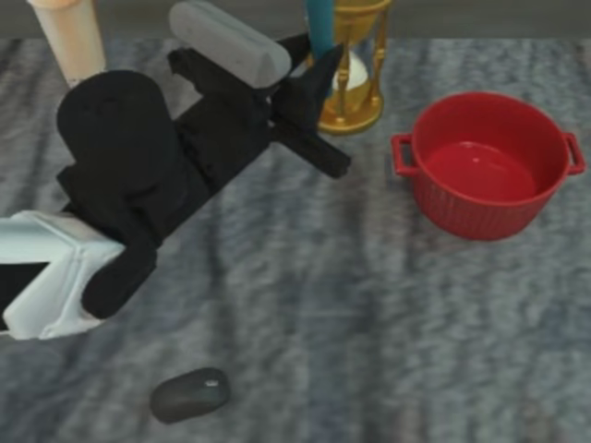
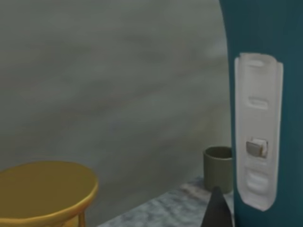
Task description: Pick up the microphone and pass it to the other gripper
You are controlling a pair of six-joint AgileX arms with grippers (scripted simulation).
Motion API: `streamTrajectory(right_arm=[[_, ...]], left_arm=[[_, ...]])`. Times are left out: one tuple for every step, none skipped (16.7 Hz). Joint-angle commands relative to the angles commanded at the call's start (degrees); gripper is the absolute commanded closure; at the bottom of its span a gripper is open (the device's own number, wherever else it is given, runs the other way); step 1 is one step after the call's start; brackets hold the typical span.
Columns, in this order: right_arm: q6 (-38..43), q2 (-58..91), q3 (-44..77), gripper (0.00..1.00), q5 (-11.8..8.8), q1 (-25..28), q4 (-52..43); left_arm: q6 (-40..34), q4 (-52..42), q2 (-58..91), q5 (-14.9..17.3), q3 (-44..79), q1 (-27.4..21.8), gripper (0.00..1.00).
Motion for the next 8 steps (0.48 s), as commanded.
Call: streamTrajectory(right_arm=[[-0.04, 0.65, 0.52, 0.00, -0.22, 0.42, 0.31], [-0.12, 1.89, 1.50, 0.00, -0.60, 1.19, 0.90], [-0.22, 3.72, 2.88, 0.00, -1.13, 2.26, 1.72], [-0.35, 6.19, 4.63, 0.00, -1.76, 3.58, 2.77], [-0.52, 9.29, 6.68, 0.00, -2.50, 5.12, 3.99], [-0.70, 12.95, 8.93, 0.00, -3.29, 6.81, 5.34], [-0.90, 17.09, 11.35, 0.00, -4.14, 8.63, 6.76], [-1.11, 21.57, 13.86, 0.00, -5.03, 10.53, 8.25]], left_arm=[[0.00, 0.00, 0.00, 0.00, 0.00, 0.00, 1.00], [0.00, 0.00, 0.00, 0.00, 0.00, 0.00, 1.00], [0.00, 0.00, 0.00, 0.00, 0.00, 0.00, 1.00], [0.00, 0.00, 0.00, 0.00, 0.00, 0.00, 1.00], [0.00, 0.00, 0.00, 0.00, 0.00, 0.00, 1.00], [0.00, 0.00, 0.00, 0.00, 0.00, 0.00, 1.00], [0.00, 0.00, 0.00, 0.00, 0.00, 0.00, 1.00], [0.00, 0.00, 0.00, 0.00, 0.00, 0.00, 1.00]])
